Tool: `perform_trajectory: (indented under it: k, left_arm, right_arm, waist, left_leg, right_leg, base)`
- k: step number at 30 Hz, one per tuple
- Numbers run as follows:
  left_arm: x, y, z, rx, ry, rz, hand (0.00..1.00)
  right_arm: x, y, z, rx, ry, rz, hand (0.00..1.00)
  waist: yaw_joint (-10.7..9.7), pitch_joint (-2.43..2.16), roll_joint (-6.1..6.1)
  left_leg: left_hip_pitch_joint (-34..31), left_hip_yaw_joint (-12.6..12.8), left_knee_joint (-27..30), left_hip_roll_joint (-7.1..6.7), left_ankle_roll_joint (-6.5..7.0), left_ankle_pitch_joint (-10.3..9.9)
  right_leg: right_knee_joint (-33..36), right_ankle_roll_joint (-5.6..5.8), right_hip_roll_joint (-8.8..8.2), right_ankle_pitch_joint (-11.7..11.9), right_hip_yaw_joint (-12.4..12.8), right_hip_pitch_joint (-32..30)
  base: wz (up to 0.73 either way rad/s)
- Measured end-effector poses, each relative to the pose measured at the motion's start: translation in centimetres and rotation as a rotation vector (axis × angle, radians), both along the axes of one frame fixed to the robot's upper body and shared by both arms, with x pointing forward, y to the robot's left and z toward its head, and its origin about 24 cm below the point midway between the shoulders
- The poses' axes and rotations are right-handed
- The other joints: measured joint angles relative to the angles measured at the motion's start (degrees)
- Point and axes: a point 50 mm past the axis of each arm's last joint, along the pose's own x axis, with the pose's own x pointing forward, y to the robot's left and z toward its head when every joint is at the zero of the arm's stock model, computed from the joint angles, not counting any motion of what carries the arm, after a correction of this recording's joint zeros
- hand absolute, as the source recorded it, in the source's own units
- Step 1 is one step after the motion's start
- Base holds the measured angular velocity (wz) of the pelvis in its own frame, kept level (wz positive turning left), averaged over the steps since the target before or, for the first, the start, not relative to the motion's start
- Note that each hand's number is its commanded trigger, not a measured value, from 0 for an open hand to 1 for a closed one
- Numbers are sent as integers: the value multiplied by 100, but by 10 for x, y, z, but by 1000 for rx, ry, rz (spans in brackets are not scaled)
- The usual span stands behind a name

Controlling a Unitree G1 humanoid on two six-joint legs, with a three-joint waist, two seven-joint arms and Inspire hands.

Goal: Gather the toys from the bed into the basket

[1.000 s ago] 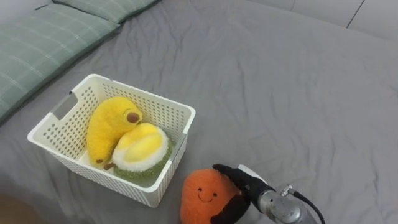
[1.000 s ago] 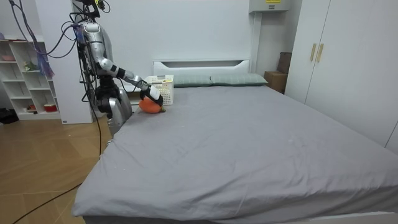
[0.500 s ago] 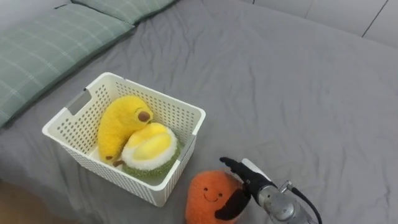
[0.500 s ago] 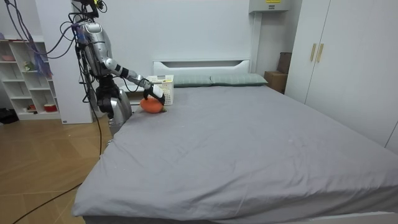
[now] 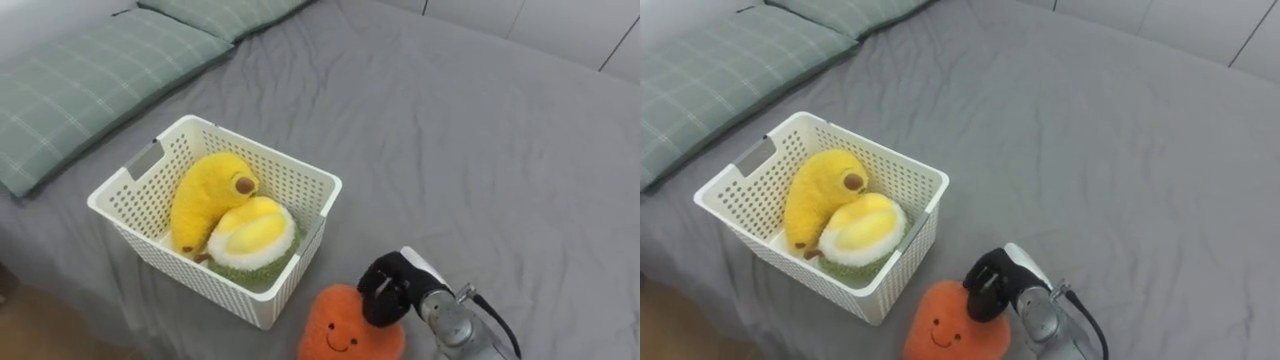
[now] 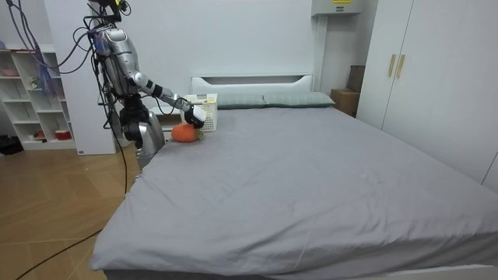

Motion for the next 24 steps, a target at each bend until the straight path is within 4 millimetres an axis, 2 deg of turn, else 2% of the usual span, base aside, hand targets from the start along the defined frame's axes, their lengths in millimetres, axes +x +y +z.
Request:
perform_trajectory:
  k: [3,9,17,24]
  left_arm:
    - [1,0,0,-8,-1,0,0]
    - [3,0,0,-14,-8,-4,0]
    - [5,1,0,-14,-11,-4,0]
    - [12,1,1,-14,-42,-10,0]
  right_arm:
    - [0,0,0,0,0,-4,100]
    - [-2,-4,-3,-16,-8,-40,100]
    - [-5,-8,-7,-18,3,-76,100]
    - [-5,-14,-6,41,10,-131,100]
  waist:
    - [-14,-14,-18]
    - [-10,-2,-3]
    - [-4,-30,-72]
    - [-18,-22,-89]
  left_leg:
    - [-10,-6,33,-9,18,-13]
    - [-1,-40,39,-15,30,-34]
    - [-9,-56,82,-26,30,-33]
    - [-13,-63,82,-33,31,-32]
  right_leg:
    - [-29,0,-3,2,-31,17]
    - [-23,6,-17,5,-110,71]
    - [-11,6,-18,5,-113,87]
    - [-25,7,-21,4,-124,95]
  base:
    - [0]
    - [4]
    - [1]
    - [0]
